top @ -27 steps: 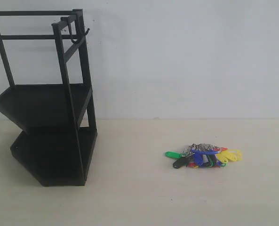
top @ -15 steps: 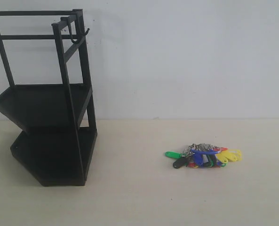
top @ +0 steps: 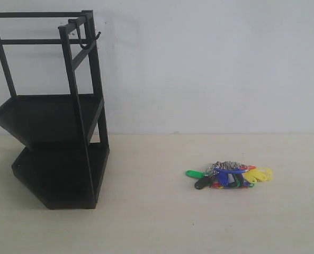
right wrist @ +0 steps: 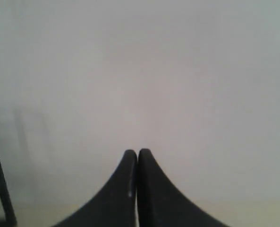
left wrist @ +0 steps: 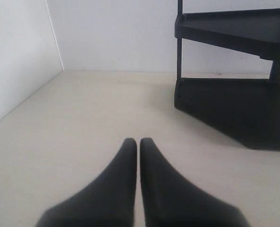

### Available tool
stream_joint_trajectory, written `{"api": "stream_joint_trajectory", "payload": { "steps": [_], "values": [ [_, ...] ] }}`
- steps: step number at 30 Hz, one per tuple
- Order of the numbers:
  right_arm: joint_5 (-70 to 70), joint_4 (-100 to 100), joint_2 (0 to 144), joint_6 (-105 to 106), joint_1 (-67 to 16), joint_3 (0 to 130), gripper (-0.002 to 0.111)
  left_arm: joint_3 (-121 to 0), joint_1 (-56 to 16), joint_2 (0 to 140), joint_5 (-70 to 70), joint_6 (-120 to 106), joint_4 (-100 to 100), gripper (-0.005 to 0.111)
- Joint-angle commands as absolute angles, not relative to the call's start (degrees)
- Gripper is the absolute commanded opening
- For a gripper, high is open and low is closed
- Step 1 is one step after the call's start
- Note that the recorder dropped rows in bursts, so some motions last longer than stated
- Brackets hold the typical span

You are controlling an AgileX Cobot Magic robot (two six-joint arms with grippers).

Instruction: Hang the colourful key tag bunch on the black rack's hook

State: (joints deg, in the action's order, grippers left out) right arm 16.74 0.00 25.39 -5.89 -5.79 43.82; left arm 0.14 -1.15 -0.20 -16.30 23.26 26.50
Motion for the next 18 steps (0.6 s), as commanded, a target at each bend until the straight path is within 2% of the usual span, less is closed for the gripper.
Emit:
{"api": "stream_joint_trajectory", "payload": {
  "steps": [1,4,8,13,15,18],
  "values": [
    [38.0,-0.6,43.8,-4.4,-5.7,49.8,0.0,0.0,-1.2,0.0,-16.3,23.6,26.5,0.004],
    [40.1,-0.6,53.9,-3.7,-5.7,49.8,0.0,0.0,-1.2,0.0,-16.3,23.6,26.5,0.004],
    [40.2,1.0,63.3,12.2,-5.8,49.8,0.0,0.0,-1.2,0.0,-16.3,23.6,26.5,0.004],
    [38.8,1.0,77.2,20.1,-5.8,52.3,0.0,0.0,-1.2,0.0,-16.3,23.6,26.5,0.004],
    [39.2,1.0,83.1,20.6,-5.8,55.3,0.006,0.0,-1.2,0.0,-16.3,23.6,26.5,0.004],
    [38.7,2.5,90.4,19.7,-5.8,60.3,0.026,0.0,-1.2,0.0,-16.3,23.6,26.5,0.004]
  ]
}}
